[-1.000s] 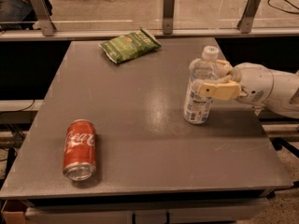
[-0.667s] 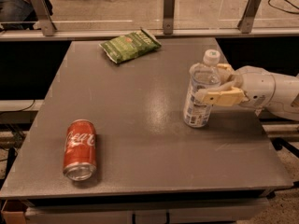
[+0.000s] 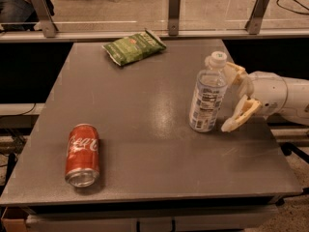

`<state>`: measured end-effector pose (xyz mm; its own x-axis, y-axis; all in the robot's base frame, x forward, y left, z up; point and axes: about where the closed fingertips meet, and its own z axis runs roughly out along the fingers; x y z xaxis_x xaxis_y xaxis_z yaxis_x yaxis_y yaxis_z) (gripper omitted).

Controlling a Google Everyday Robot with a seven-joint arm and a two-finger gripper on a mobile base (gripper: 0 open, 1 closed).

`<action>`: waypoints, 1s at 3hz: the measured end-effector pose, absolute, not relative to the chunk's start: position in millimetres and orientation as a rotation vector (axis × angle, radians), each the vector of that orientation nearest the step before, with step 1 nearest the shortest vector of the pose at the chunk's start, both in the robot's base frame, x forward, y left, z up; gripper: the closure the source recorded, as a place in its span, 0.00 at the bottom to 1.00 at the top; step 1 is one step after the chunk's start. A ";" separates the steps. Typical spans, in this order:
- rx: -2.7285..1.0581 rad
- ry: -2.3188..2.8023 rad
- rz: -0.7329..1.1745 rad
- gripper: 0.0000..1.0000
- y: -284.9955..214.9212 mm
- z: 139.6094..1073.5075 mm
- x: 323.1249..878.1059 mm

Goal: Place blue plastic bottle upright

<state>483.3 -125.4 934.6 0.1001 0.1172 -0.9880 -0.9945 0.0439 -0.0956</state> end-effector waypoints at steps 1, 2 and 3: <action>-1.200 1.113 1.079 0.00 -146.3 941.3 484.6; -1.259 1.183 0.928 0.00 -190.4 959.0 490.3; -1.284 1.285 0.738 0.00 -250.3 980.7 497.2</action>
Offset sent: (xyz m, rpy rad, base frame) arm 0.0165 -0.1464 0.0530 -0.3834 -0.1675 -0.2414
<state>497.2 -250.3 980.7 0.2116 -0.2443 -0.9463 -0.9405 0.2125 -0.2651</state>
